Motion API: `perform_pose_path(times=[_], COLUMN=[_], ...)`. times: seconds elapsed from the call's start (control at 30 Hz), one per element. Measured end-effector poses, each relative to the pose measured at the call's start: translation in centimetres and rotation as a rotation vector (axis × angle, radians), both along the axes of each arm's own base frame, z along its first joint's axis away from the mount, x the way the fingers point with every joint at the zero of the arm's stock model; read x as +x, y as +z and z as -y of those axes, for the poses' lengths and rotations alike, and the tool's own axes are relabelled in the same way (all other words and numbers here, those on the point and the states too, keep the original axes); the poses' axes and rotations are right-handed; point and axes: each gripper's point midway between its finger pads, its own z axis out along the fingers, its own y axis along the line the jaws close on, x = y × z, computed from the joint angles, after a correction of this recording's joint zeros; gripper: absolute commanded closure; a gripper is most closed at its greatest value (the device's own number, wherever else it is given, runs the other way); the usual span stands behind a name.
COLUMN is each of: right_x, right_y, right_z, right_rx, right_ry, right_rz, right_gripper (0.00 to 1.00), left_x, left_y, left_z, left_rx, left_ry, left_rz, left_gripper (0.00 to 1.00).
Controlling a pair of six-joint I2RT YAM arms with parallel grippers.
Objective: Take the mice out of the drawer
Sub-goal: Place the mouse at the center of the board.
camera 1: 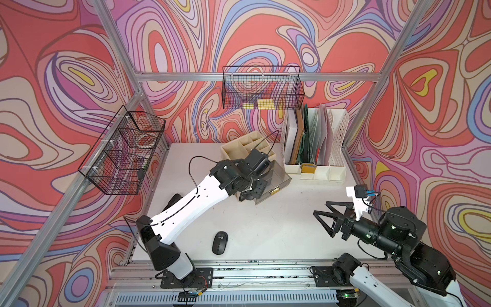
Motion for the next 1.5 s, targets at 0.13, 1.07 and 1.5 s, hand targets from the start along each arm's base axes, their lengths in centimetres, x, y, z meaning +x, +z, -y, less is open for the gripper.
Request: perform_pose_path(times=[0.13, 1.07, 1.5], right_x=[-0.3, 0.7, 0.8], right_y=[0.0, -2.7, -3.3], right_z=[-0.3, -1.2, -1.3], right_rx=[0.001, -0.019, -0.026], right_ry=[0.027, 0.041, 0.038], right_rz=[0.000, -0.047, -0.059], right_gripper=[0.02, 0.02, 0.02], left_x=[-2.5, -11.2, -10.9], left_y=[-1.9, -22.1, -25.0], left_z=[-2.3, -4.8, -6.1], left_rx=[-0.003, 0.056, 0.138], left_ry=[0.113, 0.432, 0.465], left_rz=[-0.043, -0.229, -0.205], left_gripper=[0.56, 0.62, 0.60])
